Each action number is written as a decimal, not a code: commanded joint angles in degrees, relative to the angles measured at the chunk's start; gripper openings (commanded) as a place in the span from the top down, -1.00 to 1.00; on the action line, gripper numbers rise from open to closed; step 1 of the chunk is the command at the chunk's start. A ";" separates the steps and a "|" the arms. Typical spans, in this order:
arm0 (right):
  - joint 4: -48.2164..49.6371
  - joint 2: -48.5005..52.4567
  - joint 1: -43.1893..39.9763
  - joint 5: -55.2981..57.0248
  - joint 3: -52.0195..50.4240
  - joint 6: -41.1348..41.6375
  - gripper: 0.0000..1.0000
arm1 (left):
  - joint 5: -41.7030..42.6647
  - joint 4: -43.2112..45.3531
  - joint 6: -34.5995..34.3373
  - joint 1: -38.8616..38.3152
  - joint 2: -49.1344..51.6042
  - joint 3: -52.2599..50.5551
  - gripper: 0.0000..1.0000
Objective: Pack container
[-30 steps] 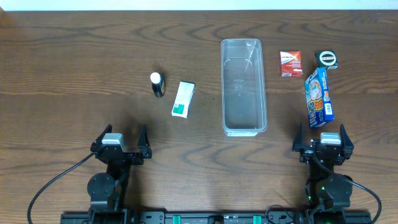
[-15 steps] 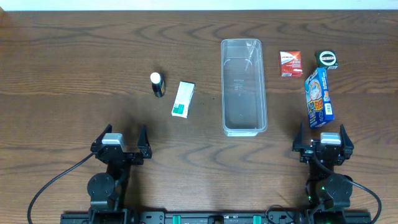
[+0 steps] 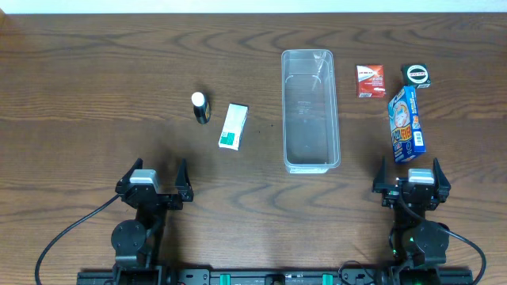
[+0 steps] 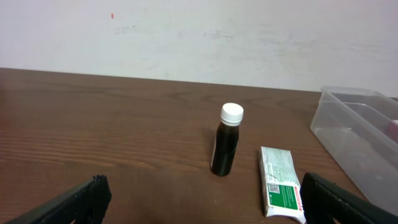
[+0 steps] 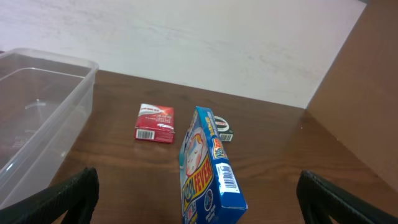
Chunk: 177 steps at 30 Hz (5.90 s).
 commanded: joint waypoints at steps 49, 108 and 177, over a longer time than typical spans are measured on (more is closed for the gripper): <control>23.56 -0.13 -0.31 -49.35 0.79 10.80 -0.99 | 0.83 -2.05 0.76 0.26 -0.35 -0.83 -0.96; -46.01 97.85 -17.77 -16.02 79.19 -5.55 -0.99 | 0.83 -2.05 0.76 0.26 -0.35 -0.83 -0.96; -44.39 109.55 -17.77 -19.80 79.93 -3.34 0.45 | 0.83 -2.05 0.76 0.26 -0.35 -0.83 -0.96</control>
